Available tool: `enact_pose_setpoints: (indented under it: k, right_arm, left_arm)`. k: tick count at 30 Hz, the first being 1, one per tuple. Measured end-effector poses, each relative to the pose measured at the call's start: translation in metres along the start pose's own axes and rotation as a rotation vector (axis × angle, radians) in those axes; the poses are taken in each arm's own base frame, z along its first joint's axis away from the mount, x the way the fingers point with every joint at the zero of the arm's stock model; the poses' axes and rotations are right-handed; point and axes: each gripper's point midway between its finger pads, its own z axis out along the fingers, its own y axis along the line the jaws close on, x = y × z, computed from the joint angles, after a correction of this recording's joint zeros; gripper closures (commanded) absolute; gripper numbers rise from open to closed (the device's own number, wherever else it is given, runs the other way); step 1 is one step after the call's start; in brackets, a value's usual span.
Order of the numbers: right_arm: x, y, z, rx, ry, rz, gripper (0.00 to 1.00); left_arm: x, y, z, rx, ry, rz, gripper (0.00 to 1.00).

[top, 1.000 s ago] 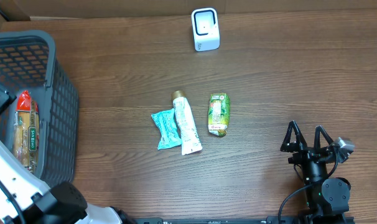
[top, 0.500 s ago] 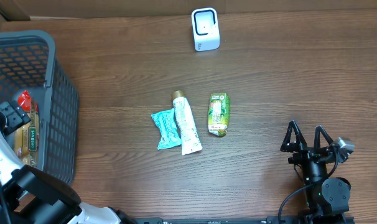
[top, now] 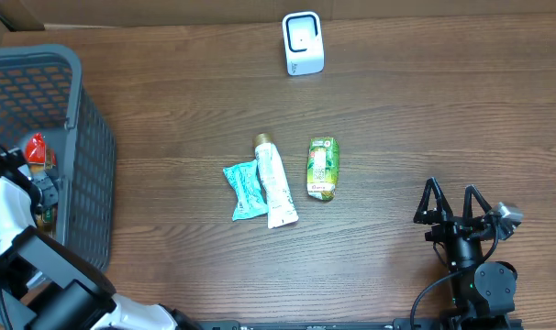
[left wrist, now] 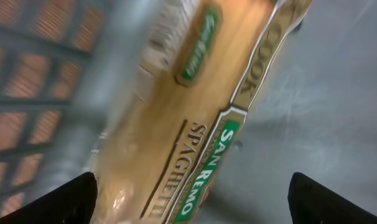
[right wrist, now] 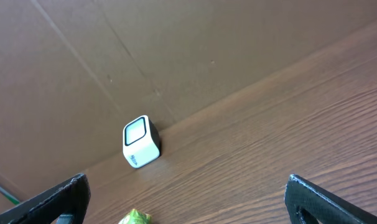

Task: Scan the item barcode
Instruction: 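Reach the left gripper into the basket toward the spaghetti package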

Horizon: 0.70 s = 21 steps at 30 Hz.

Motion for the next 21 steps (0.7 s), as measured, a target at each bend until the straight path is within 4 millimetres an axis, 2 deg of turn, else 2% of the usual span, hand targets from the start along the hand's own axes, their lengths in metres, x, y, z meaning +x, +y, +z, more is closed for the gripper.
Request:
enact_pose_setpoints:
  k: [4, 5, 7, 8, 9, 10, 16, 21]
  right_arm:
    - [0.000, 0.000, 0.000, 0.000, 0.000, 0.000, 0.00]
    - [0.000, 0.000, 0.000, 0.000, 0.000, 0.000, 0.00]
    - [0.000, 0.000, 0.000, 0.000, 0.000, 0.000, 0.00]
    - [0.000, 0.000, 0.000, 0.000, 0.000, 0.000, 0.00]
    - [0.000, 0.000, 0.000, 0.000, 0.000, 0.000, 0.00]
    - [0.000, 0.000, 0.000, 0.001, 0.000, 0.000, 0.00]
    - [0.000, 0.000, 0.000, 0.000, 0.000, -0.001, 0.00]
    - [0.000, 0.000, 0.000, 0.000, 0.000, 0.000, 0.00]
  left_arm:
    - [0.009, -0.004, 0.017, 0.010, 0.044, 0.007, 0.12]
    - [0.009, -0.004, 0.020, 0.008, 0.049, 0.008, 0.18]
    - [0.010, -0.003, 0.023, 0.001, 0.054, 0.011, 0.44]
    - [0.010, -0.003, 0.024, -0.003, 0.055, 0.009, 0.61]
    - [0.010, -0.001, 0.024, -0.012, 0.057, 0.010, 0.87]
    - [0.011, 0.002, 0.024, -0.017, 0.059, 0.008, 0.96]
    - [0.007, 0.003, 0.019, -0.016, 0.060, 0.001, 0.96]
    - [0.018, 0.000, 0.009, 0.010, 0.131, -0.030, 0.96]
